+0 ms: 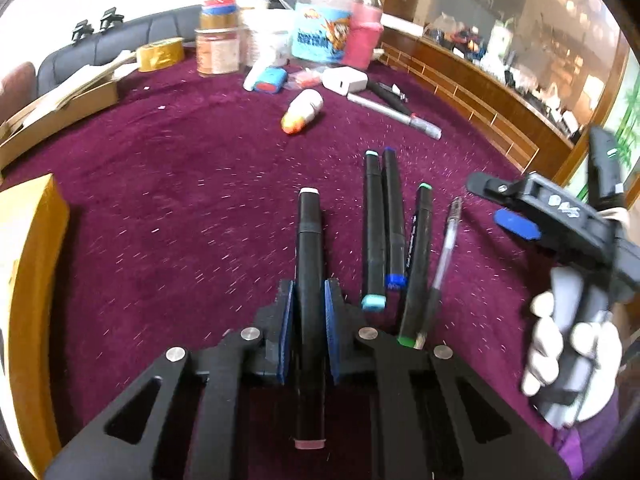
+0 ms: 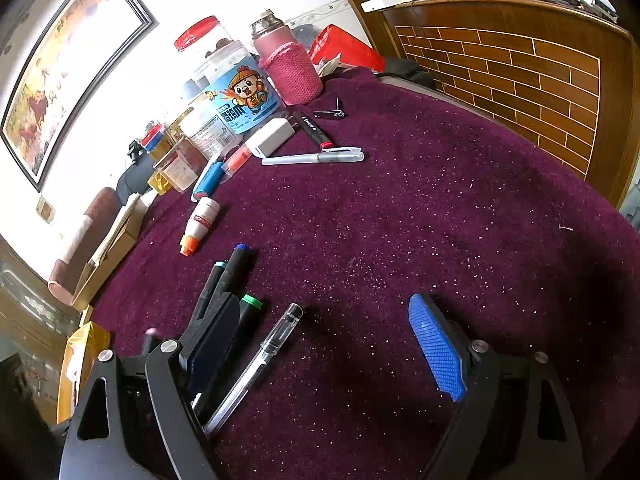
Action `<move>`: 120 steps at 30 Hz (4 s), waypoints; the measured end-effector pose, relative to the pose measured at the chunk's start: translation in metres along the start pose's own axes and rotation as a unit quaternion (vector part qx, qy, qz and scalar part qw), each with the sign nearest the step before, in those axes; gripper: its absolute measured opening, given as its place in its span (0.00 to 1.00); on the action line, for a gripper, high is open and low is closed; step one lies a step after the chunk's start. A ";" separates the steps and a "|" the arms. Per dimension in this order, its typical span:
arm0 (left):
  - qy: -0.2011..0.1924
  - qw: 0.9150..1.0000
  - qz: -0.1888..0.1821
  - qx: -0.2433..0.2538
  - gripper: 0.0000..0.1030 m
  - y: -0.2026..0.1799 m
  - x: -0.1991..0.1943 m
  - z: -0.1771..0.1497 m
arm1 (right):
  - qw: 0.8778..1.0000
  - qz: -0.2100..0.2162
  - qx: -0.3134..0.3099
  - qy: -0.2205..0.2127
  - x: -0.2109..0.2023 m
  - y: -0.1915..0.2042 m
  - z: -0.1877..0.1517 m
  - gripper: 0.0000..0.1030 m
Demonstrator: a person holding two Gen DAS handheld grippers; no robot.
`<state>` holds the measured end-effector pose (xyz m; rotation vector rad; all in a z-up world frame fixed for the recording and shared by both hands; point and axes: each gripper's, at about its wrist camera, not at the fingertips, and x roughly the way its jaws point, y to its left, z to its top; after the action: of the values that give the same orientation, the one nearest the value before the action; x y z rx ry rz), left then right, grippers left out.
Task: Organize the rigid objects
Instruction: 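Carry the marker to the tray while the right gripper grasps the white glue bottle, then release the marker in the tray with the left gripper, then release the glue bottle into the tray with the right gripper, then grasp a blue-capped black marker with the right gripper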
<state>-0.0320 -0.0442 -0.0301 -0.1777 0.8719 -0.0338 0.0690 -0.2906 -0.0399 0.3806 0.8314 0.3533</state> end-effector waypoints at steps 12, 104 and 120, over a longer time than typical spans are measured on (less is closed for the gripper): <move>-0.057 0.990 -0.088 -0.096 0.12 0.054 -0.088 -0.034 | 0.998 0.022 -0.057 0.027 -0.007 0.069 0.043 0.80; -0.054 0.991 -0.036 -0.120 0.63 0.073 -0.149 -0.096 | 0.991 -0.004 -0.105 0.087 0.028 0.089 -0.009 0.40; -0.017 0.992 -0.030 -0.118 0.63 0.060 -0.125 -0.093 | 0.973 0.078 -0.079 0.203 0.042 0.123 -0.062 0.24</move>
<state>-0.1864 0.0141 -0.0036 -0.4240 0.8359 0.0163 0.0295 -0.1527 -0.0488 0.2273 1.1669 0.6534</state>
